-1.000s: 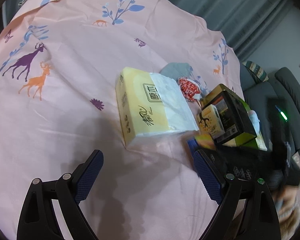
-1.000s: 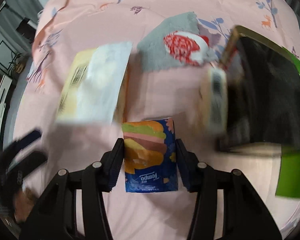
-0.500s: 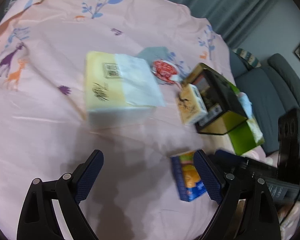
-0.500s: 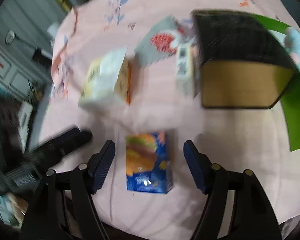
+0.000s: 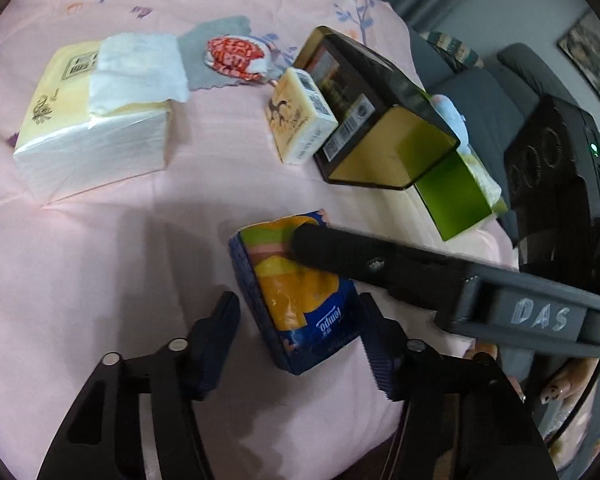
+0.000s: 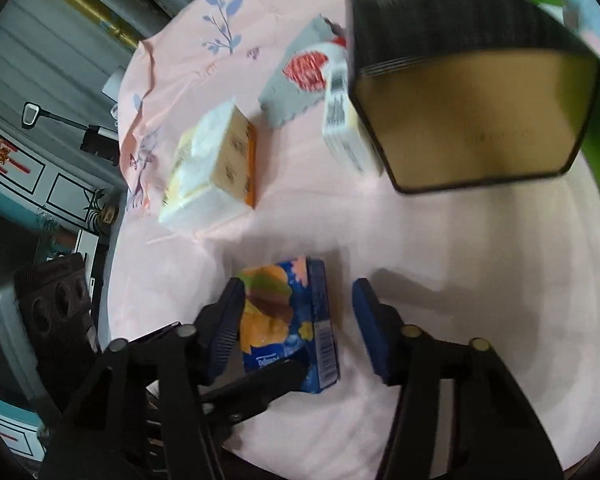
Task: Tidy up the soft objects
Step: 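Grasp the Tempo pack with the right gripper and carry it over the green box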
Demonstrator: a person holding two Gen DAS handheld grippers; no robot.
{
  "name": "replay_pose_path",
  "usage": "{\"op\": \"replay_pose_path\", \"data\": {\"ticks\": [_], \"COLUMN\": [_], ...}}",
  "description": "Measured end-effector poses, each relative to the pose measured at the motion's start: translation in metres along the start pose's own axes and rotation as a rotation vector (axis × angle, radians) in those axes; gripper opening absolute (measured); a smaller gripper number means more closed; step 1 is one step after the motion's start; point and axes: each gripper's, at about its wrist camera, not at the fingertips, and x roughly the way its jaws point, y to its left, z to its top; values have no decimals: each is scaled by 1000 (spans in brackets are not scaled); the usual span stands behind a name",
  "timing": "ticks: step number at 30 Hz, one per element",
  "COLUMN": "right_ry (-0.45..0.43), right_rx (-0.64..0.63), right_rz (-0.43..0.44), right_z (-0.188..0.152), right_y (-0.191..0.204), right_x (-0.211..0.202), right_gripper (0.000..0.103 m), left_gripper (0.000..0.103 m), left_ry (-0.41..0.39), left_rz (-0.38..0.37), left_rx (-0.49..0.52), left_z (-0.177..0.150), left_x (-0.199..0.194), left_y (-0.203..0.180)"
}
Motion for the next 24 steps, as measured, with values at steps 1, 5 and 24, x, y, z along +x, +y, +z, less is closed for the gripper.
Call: {"op": "replay_pose_path", "data": {"ticks": [1,5,24], "right_ry": [10,22,-552], "right_rx": [-3,33,17], "right_rz": [4,46,-49], "right_z": [-3,-4,59], "right_y": [1,-2,-48], "right_x": [2,7,-197], "right_gripper": [48,47,46], "left_gripper": [54,50,49], "left_ry": [-7,-37,-328], "left_rz": [-3,13,-194], "left_rx": [11,21,374], "left_z": [0,1,113], "left_x": [0,-1,-6], "left_y": [-2,-5,-184]}}
